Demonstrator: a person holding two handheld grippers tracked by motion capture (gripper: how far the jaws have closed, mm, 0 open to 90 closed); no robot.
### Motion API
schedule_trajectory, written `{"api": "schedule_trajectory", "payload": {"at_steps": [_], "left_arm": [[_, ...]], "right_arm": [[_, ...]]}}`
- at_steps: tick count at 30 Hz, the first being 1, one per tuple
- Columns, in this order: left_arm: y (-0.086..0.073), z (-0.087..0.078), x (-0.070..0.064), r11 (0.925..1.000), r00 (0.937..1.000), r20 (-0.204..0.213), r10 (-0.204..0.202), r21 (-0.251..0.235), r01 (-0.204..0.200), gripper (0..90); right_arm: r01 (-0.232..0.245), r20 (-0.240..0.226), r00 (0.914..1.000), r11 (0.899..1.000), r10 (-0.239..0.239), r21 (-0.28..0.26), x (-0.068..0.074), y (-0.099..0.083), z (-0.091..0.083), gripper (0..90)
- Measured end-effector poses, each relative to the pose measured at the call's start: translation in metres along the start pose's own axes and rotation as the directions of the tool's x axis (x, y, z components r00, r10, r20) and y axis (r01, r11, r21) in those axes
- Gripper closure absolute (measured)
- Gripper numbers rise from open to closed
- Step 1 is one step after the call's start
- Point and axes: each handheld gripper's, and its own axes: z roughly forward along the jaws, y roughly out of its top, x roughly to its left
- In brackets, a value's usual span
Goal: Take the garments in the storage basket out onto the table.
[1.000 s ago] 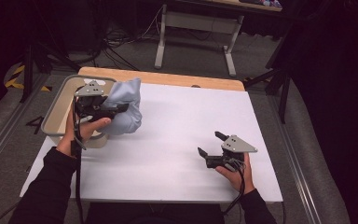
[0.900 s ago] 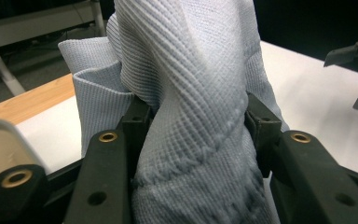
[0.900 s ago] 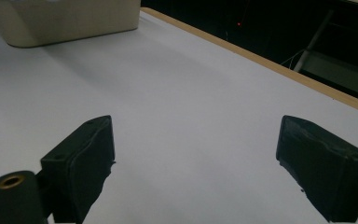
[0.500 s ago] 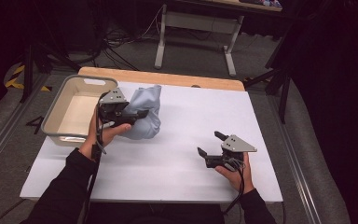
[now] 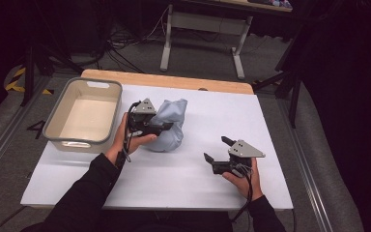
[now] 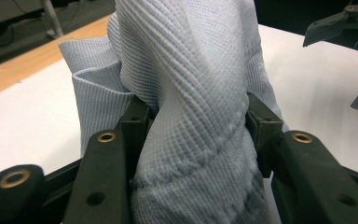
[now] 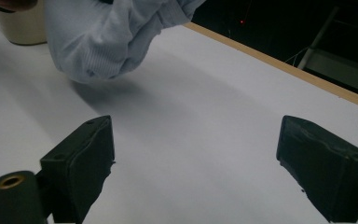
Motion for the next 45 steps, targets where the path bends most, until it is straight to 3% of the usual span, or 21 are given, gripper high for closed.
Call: {"api": "schedule_trajectory", "payload": {"at_steps": [8,15,20,26,28,32,36,45], "left_arm": [[-0.005,0.022,-0.005,0.9988,0.9997,0.023,0.009,0.047,-0.01,53.5],[-0.007,0.033,-0.007,0.9982,0.9996,0.027,0.014,0.058,-0.016,54.1],[-0.005,0.034,-0.007,0.9986,0.9997,0.023,0.007,0.051,-0.008,46.7],[-0.001,0.023,-0.004,0.9995,0.9997,-0.018,0.015,0.026,-0.015,29.5],[-0.002,0.016,-0.002,0.9999,1.0,0.003,-0.008,0.009,0.008,24.7],[-0.002,0.006,-0.002,1.0,0.9998,-0.017,0.005,-0.002,-0.005,18.8],[-0.007,-0.009,-0.009,0.9979,0.9966,-0.052,0.064,-0.001,-0.064,15.5],[-0.034,-0.032,-0.028,0.9903,0.9885,-0.059,0.139,0.016,-0.138,13.8]], "right_arm": [[0.006,-0.009,0.9999,1.0,-0.006,0.013,0.001,-0.001,0.002,12.1],[0.007,-0.018,0.9998,1.0,-0.006,0.023,0.003,-0.002,0.003,12.2],[0.01,-0.017,0.9998,1.0,-0.009,0.025,0.002,-0.002,0.003,12.2],[0.004,-0.025,0.9997,1.0,-0.003,0.023,0.002,-0.002,0.003,12.2],[0.007,-0.029,0.9996,1.0,-0.006,0.024,0.002,-0.002,0.003,12.1],[0.005,-0.033,0.9995,1.0,-0.004,0.025,0.002,-0.002,0.004,12.1],[0.0,-0.031,0.9995,1.0,0.0,0.023,0.003,-0.002,0.004,12.3],[-0.016,-0.045,0.9989,1.0,0.016,-0.01,0.004,0.006,0.011,15.1]]}}
